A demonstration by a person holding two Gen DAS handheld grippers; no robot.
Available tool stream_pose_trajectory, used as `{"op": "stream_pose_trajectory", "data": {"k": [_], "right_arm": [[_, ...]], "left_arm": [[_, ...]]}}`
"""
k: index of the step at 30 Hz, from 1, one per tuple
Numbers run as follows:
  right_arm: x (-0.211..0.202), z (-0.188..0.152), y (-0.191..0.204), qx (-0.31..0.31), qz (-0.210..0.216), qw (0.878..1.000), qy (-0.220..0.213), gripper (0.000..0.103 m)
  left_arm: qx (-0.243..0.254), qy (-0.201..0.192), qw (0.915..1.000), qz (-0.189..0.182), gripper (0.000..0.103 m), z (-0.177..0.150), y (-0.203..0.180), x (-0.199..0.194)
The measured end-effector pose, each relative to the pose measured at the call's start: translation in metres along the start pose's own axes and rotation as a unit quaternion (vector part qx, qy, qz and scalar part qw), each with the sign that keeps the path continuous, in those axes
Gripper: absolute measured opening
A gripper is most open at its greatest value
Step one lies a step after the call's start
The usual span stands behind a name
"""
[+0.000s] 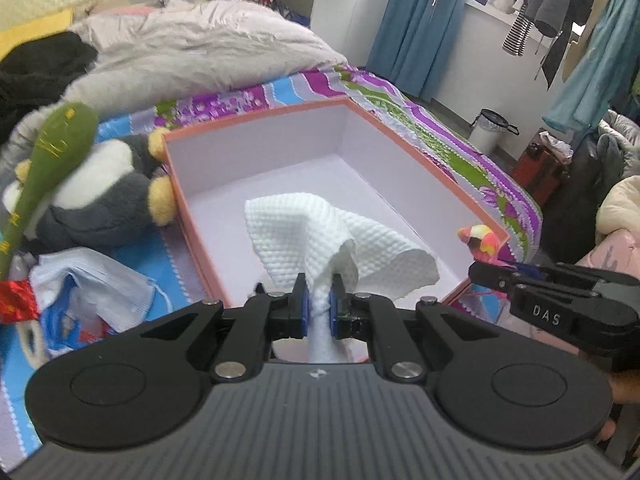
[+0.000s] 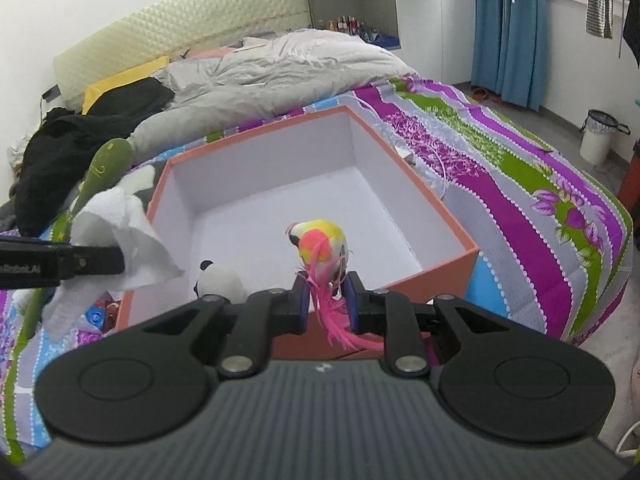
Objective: Organize soft objects
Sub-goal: 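Lower white tissue into pink box with left gripper while right releases feathered toy inside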
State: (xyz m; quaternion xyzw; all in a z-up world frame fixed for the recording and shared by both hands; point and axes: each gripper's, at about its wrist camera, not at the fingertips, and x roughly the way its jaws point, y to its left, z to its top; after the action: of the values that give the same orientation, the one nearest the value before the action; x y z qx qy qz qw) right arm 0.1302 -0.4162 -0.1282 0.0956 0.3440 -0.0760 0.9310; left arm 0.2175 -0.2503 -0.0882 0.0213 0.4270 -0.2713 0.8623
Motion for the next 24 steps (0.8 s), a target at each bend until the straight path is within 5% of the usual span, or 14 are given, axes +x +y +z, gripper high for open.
{"op": "stream_pose_trajectory", "data": {"k": [15,24], "right_arm": [[0.035,0.014,-0.022,0.001,0.008,0.999,0.046,0.022],[0.042,0.019,-0.024,-0.011,0.019,0.998,0.059,0.024]], "left_arm": [[0.045,0.047,0.9978,0.004,0.012,0.021,-0.025,0.060],[0.012,0.067,0.9977,-0.007,0.014,0.029,-0.024,0.080]]}}
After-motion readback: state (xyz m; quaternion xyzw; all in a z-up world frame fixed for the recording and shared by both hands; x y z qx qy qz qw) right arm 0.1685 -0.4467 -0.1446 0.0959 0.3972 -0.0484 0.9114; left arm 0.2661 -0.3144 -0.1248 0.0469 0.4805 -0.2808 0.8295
